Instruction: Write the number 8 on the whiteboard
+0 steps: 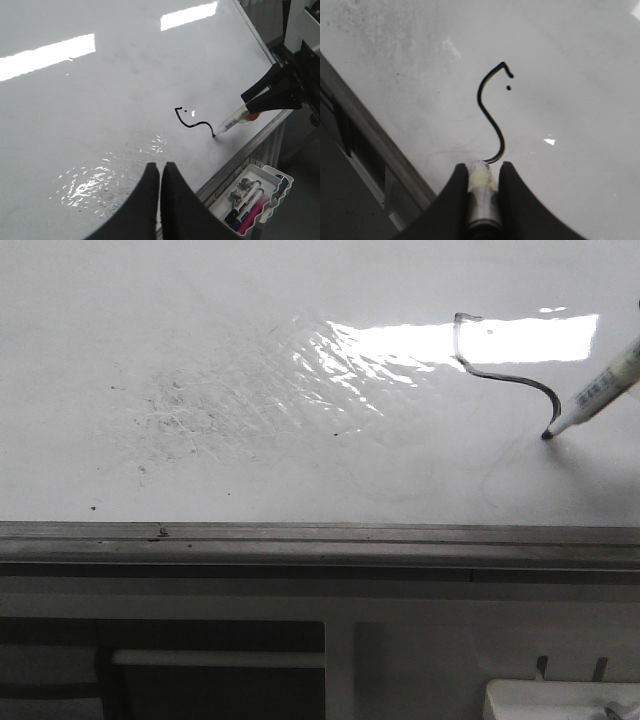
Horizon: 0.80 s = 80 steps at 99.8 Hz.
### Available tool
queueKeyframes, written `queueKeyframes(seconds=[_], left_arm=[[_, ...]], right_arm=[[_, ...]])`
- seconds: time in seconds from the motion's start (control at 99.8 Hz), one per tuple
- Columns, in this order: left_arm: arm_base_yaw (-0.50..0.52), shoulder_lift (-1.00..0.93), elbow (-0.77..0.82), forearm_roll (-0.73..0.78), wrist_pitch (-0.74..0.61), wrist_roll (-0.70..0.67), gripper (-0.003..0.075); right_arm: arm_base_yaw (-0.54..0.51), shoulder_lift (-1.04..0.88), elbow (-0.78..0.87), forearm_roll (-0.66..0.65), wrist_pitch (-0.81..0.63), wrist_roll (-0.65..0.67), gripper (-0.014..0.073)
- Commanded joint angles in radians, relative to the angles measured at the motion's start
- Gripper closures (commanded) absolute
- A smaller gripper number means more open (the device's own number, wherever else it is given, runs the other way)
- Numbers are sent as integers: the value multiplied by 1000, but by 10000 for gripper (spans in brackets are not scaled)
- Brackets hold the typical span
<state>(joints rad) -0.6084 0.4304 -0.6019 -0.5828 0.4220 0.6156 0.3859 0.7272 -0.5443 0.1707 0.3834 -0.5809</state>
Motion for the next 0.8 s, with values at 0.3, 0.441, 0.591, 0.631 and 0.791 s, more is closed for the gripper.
queueKeyframes(seconds=[0.3, 0.441, 0.591, 0.631, 0.791], left_arm=[[1, 12, -25, -25, -67, -8, 741], [1, 12, -25, -25, -67, -8, 741], [1, 12, -25, -25, -67, -8, 741], [1, 12, -25, -25, -65, -8, 741], [1, 12, -25, -25, -48, -8, 741]], right_arm=[[16, 100, -105, -28, -162, -4, 637], [9, 146, -168, -35, -182, -4, 637], [9, 186, -204, -54, -188, -4, 637], [9, 194, -209, -58, -192, -4, 637], [9, 203, -213, -67, -195, -4, 637]])
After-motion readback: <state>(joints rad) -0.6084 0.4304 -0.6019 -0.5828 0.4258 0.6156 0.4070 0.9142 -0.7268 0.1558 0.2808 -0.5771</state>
